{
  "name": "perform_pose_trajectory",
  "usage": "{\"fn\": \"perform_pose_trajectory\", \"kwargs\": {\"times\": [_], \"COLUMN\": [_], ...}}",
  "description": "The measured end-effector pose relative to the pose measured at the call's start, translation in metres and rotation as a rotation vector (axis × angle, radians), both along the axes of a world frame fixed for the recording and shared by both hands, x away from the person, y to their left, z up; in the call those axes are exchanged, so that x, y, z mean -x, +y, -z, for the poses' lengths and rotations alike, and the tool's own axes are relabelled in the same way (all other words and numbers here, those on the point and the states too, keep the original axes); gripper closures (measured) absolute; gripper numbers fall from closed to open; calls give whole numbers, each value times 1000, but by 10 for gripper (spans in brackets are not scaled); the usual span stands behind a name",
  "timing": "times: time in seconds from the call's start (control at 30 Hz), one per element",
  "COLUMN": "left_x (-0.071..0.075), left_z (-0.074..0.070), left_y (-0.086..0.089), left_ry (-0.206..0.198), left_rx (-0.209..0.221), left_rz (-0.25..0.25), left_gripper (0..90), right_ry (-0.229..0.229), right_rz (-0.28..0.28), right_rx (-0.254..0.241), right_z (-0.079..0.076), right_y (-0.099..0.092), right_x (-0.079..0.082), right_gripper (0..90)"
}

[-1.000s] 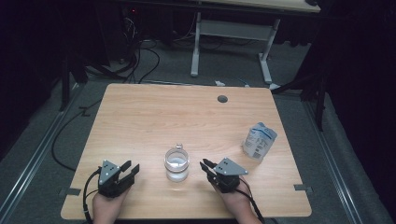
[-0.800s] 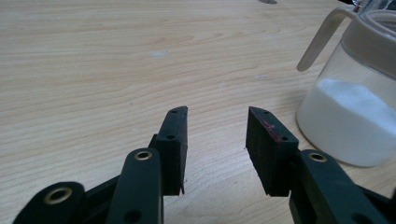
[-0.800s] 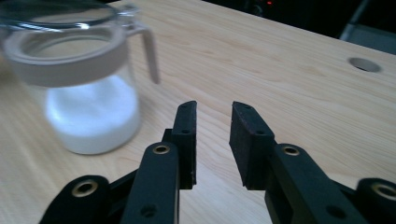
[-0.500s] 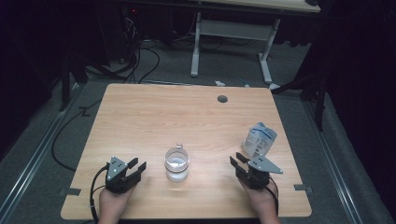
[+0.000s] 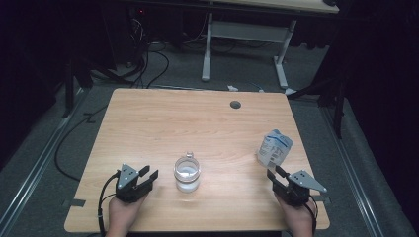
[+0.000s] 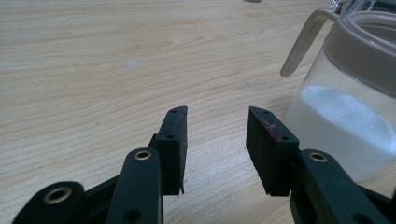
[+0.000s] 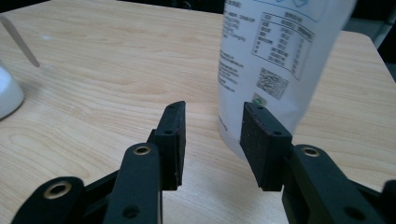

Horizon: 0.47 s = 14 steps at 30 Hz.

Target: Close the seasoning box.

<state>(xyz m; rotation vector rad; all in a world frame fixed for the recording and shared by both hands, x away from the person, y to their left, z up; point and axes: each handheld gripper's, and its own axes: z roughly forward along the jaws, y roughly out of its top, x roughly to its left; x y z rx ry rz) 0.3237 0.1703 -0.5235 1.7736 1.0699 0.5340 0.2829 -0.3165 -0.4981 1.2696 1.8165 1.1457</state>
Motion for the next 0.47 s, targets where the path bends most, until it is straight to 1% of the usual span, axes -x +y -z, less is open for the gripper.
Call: {"fn": "perform_pose_trajectory", "kwargs": {"times": [0.03,0.17,0.47], "left_x": [0,1,3], "left_z": [0,0,0], "left_y": [1,2,4], "left_ry": [0,0,-1], "left_rx": [0,3,-3], "left_rz": [-2,-7,-9], "left_gripper": [589,589,586], "right_ry": [3,8,8], "right_rz": [-11,-28,-41], "right_rx": [7,20,19], "right_z": [1,3,2], "right_y": [4,9,13], "right_x": [-1,-3,-5], "right_gripper": [603,599,588]}}
